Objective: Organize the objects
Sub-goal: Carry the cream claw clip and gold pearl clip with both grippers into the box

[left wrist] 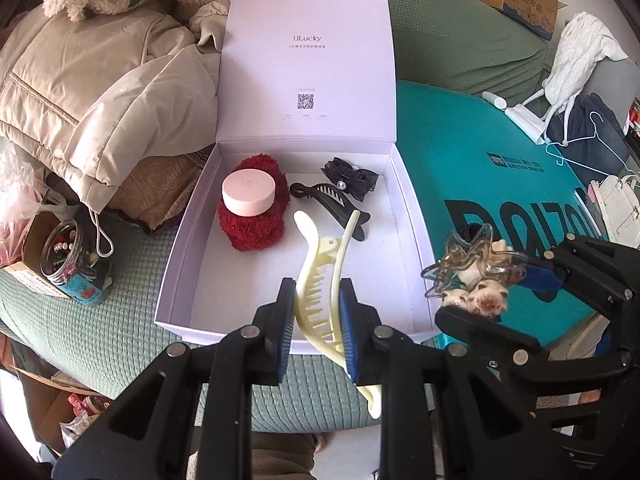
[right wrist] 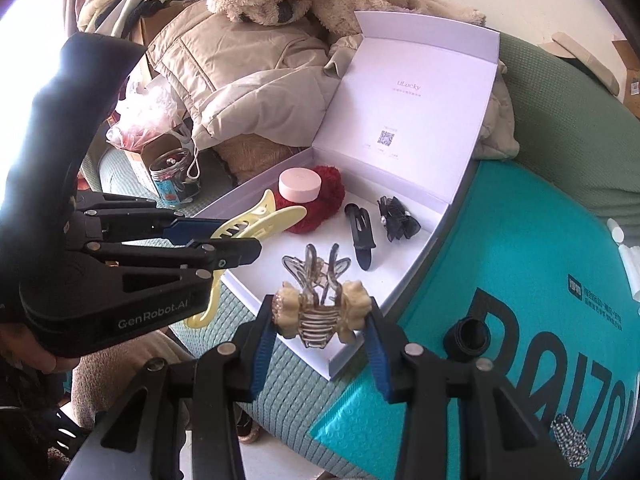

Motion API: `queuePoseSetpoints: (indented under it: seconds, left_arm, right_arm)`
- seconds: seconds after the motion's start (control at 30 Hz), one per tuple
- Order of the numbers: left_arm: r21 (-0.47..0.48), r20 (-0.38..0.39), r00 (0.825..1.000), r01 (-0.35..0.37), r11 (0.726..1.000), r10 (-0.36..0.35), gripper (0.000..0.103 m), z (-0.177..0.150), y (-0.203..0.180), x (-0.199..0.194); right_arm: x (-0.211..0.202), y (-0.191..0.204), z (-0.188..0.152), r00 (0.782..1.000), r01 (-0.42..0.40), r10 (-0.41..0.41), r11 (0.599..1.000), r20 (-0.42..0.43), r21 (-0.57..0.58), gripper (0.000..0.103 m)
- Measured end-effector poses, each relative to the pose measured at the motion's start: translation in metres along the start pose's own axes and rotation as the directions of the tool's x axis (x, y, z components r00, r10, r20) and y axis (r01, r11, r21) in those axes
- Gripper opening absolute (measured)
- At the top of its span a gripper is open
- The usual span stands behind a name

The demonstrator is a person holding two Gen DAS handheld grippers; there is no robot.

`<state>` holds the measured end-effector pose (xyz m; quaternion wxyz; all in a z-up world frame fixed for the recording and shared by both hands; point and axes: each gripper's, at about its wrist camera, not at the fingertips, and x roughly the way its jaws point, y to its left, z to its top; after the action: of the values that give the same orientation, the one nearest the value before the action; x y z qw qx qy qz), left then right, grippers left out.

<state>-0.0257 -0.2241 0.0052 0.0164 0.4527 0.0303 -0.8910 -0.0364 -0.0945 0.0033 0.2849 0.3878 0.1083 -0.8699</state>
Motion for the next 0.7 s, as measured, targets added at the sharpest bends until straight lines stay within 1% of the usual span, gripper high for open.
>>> queuePoseSetpoints:
  seconds: [0.23, 0.4, 0.7]
  left_arm:
    - [0.002, 0.019, 0.999, -0.031, 1.000, 0.031, 0.020, 0.022, 0.009, 0.011]
    - [0.008, 0.024, 0.999, -0.039, 0.999, 0.039, 0.020, 0.040, 0.015, 0.026]
    - [-0.003, 0.065, 0.996, -0.060, 0.998, 0.060, 0.020, 0.080, 0.030, 0.050]
  right_arm:
    - [0.020, -0.008, 0.025, 1.000, 0.000, 0.001, 1.000, 0.030, -0.020, 0.042]
    - [0.038, -0.021, 0.039, 0.999, 0.000, 0.000, 1.000, 0.036, -0.005, 0.042]
    - [0.064, -0.052, 0.061, 0.999, 0.011, -0.012, 1.000, 0.046, 0.029, 0.042]
